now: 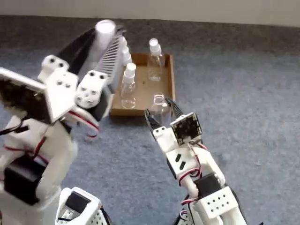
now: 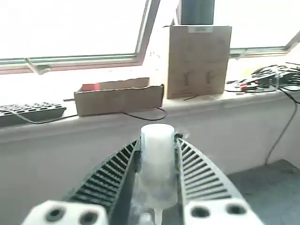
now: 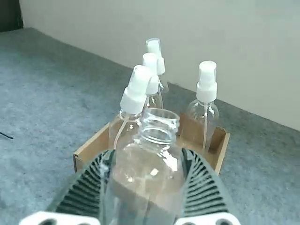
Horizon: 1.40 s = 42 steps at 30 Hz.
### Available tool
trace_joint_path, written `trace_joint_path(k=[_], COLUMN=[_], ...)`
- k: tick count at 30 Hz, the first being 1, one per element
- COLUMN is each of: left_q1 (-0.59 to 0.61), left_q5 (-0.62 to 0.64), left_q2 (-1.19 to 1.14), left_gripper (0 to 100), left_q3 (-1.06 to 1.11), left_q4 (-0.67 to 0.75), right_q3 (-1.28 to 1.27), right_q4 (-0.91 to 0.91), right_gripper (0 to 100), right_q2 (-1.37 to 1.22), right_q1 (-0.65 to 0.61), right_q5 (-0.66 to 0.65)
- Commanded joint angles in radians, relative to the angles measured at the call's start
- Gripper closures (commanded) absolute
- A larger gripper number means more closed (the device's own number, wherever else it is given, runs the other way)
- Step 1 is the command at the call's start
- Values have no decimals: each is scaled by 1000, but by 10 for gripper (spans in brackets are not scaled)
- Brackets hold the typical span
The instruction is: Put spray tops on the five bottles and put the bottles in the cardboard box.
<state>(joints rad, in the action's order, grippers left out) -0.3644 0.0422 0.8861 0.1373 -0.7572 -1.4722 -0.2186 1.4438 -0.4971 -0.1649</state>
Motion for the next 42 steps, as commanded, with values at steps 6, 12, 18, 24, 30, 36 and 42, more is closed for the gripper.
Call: trace_joint_path(k=[6, 12, 18, 24, 30, 36, 42], left_q1=[-189, -196, -209, -271, -257, -242, -236], left_q5=[8, 8, 8, 8, 8, 8, 8], left_q2=[-252, -303, -358, -390, -389, -389, -387], left_gripper=[969, 969, 969, 969, 969, 969, 970], left_q3=[-174, -188, -189, -180, -179, -177, -177], left_q4=[43, 68, 221, 224, 172, 60, -26], right_q3=[-51, -94, -105, -105, -105, -104, -101], right_q4=[22, 21, -22, -25, -25, -25, -25], right_gripper=[994, 994, 994, 994, 994, 994, 994], right_q2=[193, 268, 277, 277, 277, 277, 277], right_q1=[-10, -10, -10, -10, -5, -4, -4], right_q5=[-11, -11, -11, -11, -11, -9, -6])
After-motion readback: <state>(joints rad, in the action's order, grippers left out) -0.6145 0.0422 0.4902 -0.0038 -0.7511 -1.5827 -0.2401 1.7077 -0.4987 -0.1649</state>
